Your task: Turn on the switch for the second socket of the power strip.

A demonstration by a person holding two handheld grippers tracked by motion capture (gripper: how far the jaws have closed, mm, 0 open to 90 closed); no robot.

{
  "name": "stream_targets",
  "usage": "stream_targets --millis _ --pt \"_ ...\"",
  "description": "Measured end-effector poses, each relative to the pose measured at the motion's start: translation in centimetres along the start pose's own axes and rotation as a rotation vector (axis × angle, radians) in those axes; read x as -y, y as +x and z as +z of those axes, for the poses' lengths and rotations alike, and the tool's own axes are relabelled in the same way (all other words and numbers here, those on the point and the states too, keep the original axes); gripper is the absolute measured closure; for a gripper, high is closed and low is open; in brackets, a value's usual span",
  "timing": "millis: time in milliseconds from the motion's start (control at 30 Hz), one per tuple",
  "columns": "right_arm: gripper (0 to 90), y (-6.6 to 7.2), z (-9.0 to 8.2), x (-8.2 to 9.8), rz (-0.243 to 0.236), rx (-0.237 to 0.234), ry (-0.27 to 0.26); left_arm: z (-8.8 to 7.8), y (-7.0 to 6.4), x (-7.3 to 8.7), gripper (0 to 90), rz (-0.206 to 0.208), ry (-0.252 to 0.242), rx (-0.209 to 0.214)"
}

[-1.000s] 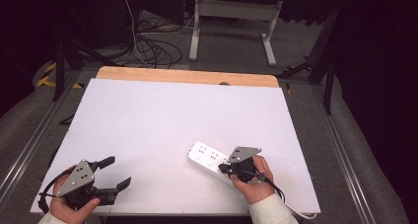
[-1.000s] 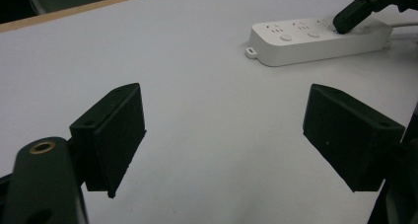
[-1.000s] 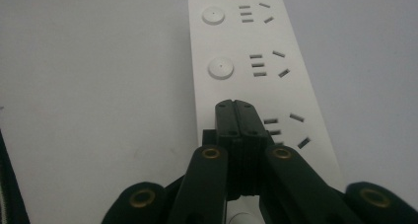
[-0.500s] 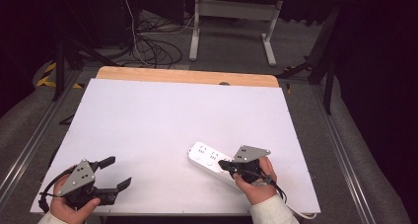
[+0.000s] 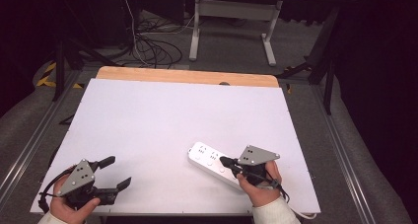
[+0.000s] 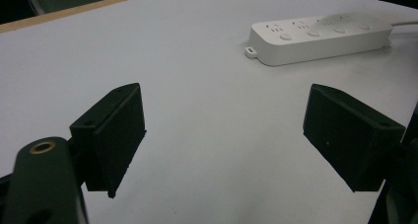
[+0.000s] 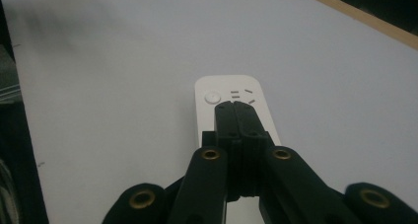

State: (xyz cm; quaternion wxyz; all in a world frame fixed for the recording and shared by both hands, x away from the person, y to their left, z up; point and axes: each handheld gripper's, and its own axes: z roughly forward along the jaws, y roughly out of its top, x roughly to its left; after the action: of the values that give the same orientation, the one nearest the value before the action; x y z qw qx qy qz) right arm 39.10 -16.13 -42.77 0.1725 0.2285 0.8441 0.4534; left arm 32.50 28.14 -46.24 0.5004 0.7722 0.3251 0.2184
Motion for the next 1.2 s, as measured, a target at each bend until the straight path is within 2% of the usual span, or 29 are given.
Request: stream_targets --millis 233,433,500,667,800,1067,1200 --pt "90.0 0.1 -0.2 -0.2 -0.003 -0.009 -0.009 0.1 0.0 0.0 16.7 -0.001 -0.001 0.002" --pt "58.0 0.0 -0.4 -0.4 0.024 0.011 -0.061 0.1 0.0 0.0 16.6 0.001 -0.008 0.002" --pt "50.6 -0.2 -0.5 -0.5 0.035 0.018 -0.071 0.1 0.0 0.0 16.4 -0.002 -0.005 0.003" --pt "38.6 -0.7 -1.0 -0.3 0.049 0.031 -0.080 0.1 0.0 0.0 16.4 -0.002 -0.005 0.003" --pt "33.3 -1.2 -1.8 -0.2 0.063 0.047 -0.103 0.1 0.0 0.0 16.3 0.001 -0.006 0.002" --pt "23.1 -2.3 -2.9 0.6 0.084 0.058 -0.080 0.0 0.0 -0.1 15.9 -0.003 -0.004 0.011" --pt "21.0 -2.9 -3.6 1.2 0.097 0.069 -0.083 0.0 0.0 -0.1 15.1 -0.009 -0.009 0.012"
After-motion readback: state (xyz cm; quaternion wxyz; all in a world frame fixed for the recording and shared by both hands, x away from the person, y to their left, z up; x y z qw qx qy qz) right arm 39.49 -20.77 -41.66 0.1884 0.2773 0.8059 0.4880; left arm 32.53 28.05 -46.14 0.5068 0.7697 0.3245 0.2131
